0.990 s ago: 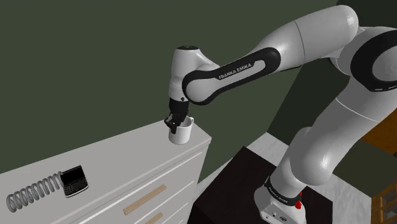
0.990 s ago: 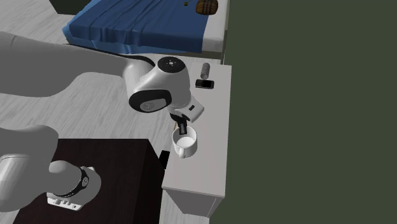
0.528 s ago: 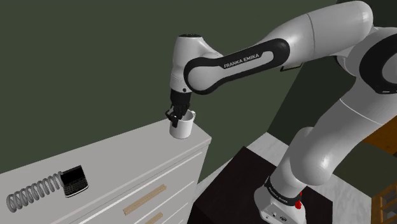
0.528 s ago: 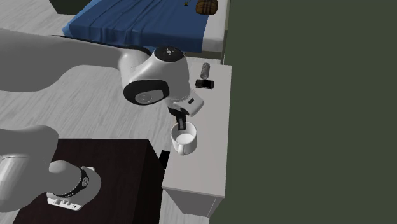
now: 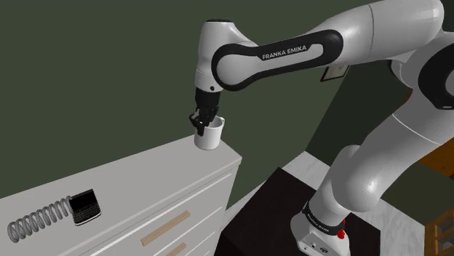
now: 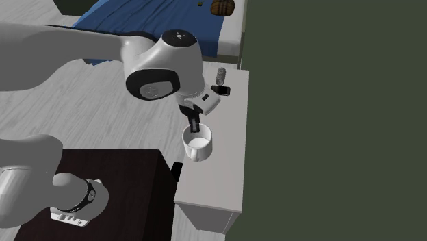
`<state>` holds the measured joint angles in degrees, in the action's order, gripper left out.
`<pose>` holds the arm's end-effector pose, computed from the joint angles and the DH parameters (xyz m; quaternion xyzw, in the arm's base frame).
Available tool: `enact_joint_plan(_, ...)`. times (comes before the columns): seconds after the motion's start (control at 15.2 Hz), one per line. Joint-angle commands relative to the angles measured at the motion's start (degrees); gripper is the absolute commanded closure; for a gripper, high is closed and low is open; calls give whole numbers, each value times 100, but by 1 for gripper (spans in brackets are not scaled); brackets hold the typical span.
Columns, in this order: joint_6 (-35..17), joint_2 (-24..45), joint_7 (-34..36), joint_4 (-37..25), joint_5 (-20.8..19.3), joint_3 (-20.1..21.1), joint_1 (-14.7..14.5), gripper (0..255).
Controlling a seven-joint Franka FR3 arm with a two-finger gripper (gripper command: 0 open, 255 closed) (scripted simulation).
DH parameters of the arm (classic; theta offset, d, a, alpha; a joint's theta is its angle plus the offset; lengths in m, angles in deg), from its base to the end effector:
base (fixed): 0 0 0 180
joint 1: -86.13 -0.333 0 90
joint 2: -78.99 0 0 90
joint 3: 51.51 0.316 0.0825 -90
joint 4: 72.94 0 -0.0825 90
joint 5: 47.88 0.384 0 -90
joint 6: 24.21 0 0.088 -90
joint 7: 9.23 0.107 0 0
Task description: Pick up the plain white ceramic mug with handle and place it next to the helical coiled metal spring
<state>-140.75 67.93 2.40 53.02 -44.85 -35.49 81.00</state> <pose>0.4594 0.1857 0.4638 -0.9975 -0.0693 -0.0113 0.0005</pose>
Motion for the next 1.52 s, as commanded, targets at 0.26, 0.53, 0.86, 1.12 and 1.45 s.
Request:
enact_joint_plan(0.26, 457, -119, -26, -341, 18, -29, 6, 255)
enact_joint_plan(0.53, 766, -167, -33, -603, 22, -44, 11, 255)
enact_joint_plan(0.86, 1000, 198, 212, -1196, -65, 98, -41, 255)
enact_joint_plan(1.12, 1116, 1018, 715, -2096, -319, 363, -191, 255)
enact_joint_plan(1.45, 1429, 2153, 1315, -3457, -757, 586, -518, 255)
